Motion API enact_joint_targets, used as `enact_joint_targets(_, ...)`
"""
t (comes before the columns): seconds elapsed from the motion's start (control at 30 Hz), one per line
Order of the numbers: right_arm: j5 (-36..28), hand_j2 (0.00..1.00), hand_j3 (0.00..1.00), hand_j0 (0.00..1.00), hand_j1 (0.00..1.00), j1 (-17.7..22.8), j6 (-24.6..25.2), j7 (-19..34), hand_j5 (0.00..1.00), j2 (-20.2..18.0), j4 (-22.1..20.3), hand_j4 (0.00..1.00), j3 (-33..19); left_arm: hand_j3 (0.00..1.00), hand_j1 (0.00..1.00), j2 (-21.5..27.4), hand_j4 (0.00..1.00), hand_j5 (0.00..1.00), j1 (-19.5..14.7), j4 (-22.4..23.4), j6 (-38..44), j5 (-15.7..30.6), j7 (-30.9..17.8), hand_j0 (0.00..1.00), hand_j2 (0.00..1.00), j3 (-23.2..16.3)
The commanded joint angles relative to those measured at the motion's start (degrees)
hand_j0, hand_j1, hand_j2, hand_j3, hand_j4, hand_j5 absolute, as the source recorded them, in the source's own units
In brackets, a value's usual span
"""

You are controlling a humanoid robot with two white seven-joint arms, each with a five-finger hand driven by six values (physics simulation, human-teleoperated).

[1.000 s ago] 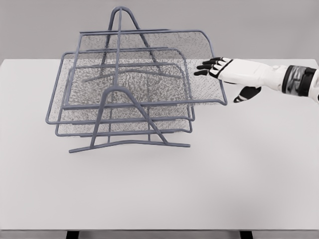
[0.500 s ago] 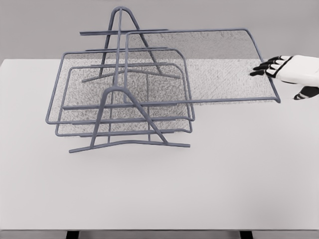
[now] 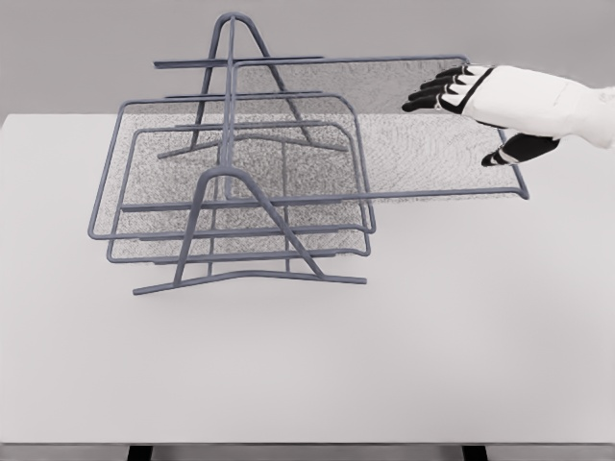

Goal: Pull out the upper folder box with right arm

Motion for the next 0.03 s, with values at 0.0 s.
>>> enact_joint_targets(0.0, -0.4, 1.0, 1.0, 1.0, 1.0, 0.0, 0.1, 0.0, 1.0, 1.2, -0.6, 1.0, 0.6, 1.0, 1.0, 0.0, 1.0, 1.0, 0.0, 0.1, 0.0, 0.0, 0.0, 1.0, 1.0, 0.0)
